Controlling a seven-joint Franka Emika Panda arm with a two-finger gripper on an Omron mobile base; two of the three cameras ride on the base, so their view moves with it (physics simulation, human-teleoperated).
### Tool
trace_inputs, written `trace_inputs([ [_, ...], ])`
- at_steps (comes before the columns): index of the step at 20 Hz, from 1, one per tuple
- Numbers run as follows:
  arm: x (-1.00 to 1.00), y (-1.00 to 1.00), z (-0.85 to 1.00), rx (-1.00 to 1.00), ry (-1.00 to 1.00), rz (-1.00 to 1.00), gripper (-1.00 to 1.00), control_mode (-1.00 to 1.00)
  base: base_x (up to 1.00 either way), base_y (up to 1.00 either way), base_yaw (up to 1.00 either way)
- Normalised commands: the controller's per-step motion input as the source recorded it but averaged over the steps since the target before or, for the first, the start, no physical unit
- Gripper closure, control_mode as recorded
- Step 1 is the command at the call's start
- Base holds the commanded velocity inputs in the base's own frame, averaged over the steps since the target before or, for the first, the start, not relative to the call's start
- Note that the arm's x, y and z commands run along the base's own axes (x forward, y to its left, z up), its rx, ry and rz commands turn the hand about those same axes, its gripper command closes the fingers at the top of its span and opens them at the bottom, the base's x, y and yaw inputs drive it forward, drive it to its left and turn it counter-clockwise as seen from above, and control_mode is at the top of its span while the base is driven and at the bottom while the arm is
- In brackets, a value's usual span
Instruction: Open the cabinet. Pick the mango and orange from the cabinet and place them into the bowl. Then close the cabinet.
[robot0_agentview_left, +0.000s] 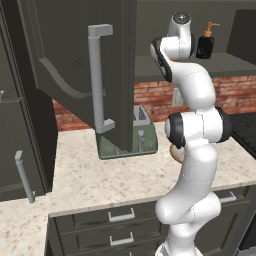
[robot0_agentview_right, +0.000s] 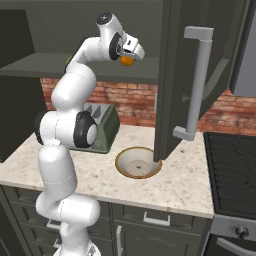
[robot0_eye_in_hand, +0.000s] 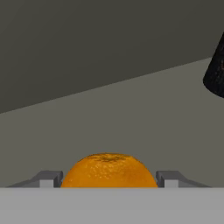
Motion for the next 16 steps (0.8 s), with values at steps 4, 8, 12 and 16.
trace_inputs([
  [4,-0.22,-0.11,-0.27,0.00,-0.13,-0.01,1.00,-1.00,0.00,0.00,0.00],
  [8,-0.37,-0.08,-0.22,0.00,-0.17,0.00,1.00,-1.00,0.00,0.00,0.00],
  [12,-0.42,-0.04,-0.07,0.00,-0.20,0.00,1.00,-1.00,0.00,0.00,0.00],
  [16,-0.37,0.00,0.00,-0.01,-0.18,0.00,1.00,-1.00,0.00,0.00,0.00],
])
